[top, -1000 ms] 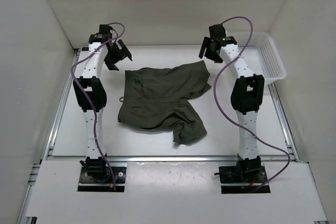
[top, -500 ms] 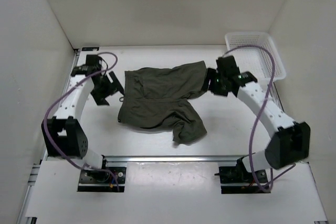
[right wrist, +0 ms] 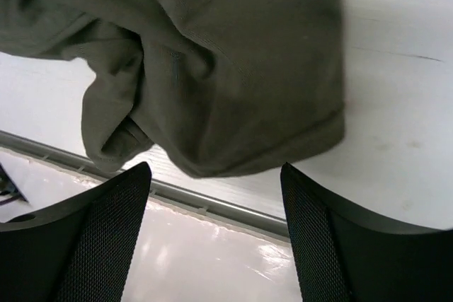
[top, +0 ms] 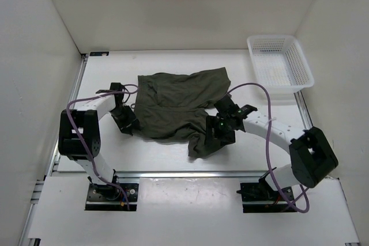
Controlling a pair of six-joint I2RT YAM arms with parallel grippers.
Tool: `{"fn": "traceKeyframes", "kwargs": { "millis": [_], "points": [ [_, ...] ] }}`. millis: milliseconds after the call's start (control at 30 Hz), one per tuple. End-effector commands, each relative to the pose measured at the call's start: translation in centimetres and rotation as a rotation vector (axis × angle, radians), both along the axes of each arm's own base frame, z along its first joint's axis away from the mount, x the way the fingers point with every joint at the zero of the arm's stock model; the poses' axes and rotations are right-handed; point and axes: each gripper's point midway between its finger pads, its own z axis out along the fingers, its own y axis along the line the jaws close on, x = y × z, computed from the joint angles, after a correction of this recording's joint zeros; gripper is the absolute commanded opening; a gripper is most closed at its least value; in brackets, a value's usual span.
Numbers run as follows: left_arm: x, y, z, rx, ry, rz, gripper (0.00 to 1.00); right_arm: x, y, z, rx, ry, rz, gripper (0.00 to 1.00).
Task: Fold and stack the shorts
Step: Flatten the shorts out
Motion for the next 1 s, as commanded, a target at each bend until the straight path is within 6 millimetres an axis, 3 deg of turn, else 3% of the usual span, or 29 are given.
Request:
{"fn": "traceKeyframes", "kwargs": {
  "millis": [0,67,133,200,267,300,333,400,467,533,600,667,700,733,800,867,967],
  "points": [
    [4.7,0.8,1.5,0.064,-0.153,0.001,0.46,0.1,2.2,-0.4,0.091,0.030,0.026,0.78],
    [5.0,0.7,1.7,0.064,-0.162,0.001,0.11,-0.2,2.2,-2.0,0.070,0.072,0.027,0.75],
    [5.9,0.5,2.2,0.054,-0.180,0.001,0.10,-0.3,2.3,-2.9,0.064,0.097,0.030,0.69],
    [6.2,0.3,2.5,0.043,-0.190,-0.001,0.10,0.5,2.4,-3.3,0.050,0.078,0.022,0.55],
    [6.4,0.3,3.2,0.042,-0.204,-0.001,0.10,1.7,1.8,-3.7,0.003,0.050,-0.007,0.32],
    [7.0,0.3,4.1,0.042,-0.228,-0.009,0.10,2.4,0.4,-3.9,-0.067,0.031,-0.033,0.07],
    [7.1,0.7,4.6,0.043,-0.235,0.003,0.10,3.3,-0.2,-3.4,-0.090,0.007,-0.042,0.00],
    [7.6,1.9,5.6,0.058,-0.255,0.026,0.10,4.5,-3.0,-1.9,-0.158,-0.035,-0.096,0.00],
    [8.1,2.2,6.5,0.062,-0.279,0.024,0.10,7.1,-6.2,1.2,-0.248,-0.172,-0.137,0.00],
    [8.9,3.4,7.3,0.079,-0.285,0.030,0.10,8.2,-8.6,3.6,-0.296,-0.219,-0.157,0.00],
    [9.2,3.9,7.6,0.092,-0.281,0.030,0.10,10.3,-9.5,6.4,-0.322,-0.297,-0.131,0.00],
    [10.1,3.8,7.8,0.085,-0.290,0.018,0.10,11.8,-10.0,6.6,-0.356,-0.299,-0.097,0.00],
    [10.3,3.8,8.1,0.085,-0.299,0.018,0.10,12.5,-10.4,5.3,-0.399,-0.248,-0.102,0.05],
    [10.4,3.8,7.8,0.087,-0.289,0.008,0.10,13.5,-10.5,6.3,-0.420,-0.252,-0.136,0.12],
    [10.4,3.4,7.4,0.077,-0.271,-0.013,0.10,14.7,-11.3,5.7,-0.490,-0.246,-0.205,0.41],
    [10.4,3.4,7.3,0.076,-0.260,-0.014,0.10,14.5,-10.9,5.7,-0.479,-0.253,-0.219,0.58],
    [10.2,3.4,7.3,0.078,-0.252,-0.023,0.10,13.4,-10.2,6.1,-0.438,-0.277,-0.235,0.60]
  ]
}}
